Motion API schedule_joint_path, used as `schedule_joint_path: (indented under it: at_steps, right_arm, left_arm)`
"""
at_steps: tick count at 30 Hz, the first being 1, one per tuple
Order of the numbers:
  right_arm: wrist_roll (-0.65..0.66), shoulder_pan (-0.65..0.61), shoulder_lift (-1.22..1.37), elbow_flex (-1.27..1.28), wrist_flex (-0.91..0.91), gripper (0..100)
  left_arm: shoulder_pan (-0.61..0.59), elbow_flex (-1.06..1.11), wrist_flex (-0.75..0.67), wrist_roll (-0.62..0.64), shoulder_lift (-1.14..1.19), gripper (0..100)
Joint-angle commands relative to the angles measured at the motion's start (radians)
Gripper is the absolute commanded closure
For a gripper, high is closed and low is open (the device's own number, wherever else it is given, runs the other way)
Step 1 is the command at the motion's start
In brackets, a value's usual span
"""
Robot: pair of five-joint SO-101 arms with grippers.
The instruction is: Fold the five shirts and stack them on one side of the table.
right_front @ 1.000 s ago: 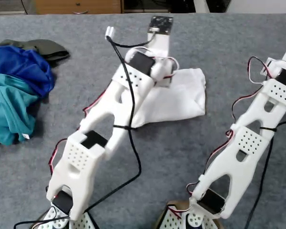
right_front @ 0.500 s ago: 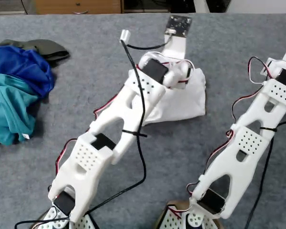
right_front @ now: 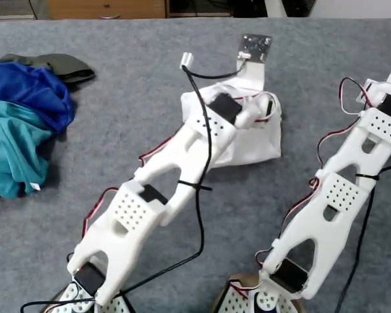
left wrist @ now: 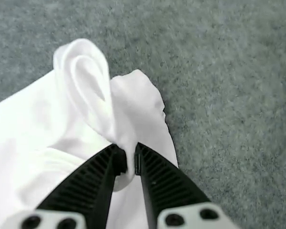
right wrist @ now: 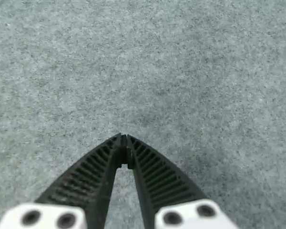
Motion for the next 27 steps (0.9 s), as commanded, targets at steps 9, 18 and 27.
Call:
schedule_joint_path:
  at_steps: [9, 18, 27]
  right_arm:
    - [0.014, 0.016, -0.064, -0.038, -0.025, 99.4]
    - [0.014, 0.015, -0.062, -0.038, -0.025, 99.4]
    - [0.015, 0.015, -0.061, -0.038, -0.025, 99.3]
  left_arm:
    - [0.015, -0.238, -0.026, 0.011, 0.145, 98]
    - [0.023, -0.301, -0.011, 0.068, 0.193, 87]
    - [-0.006, -0.505, 0.138, 0.103, 0.185, 85]
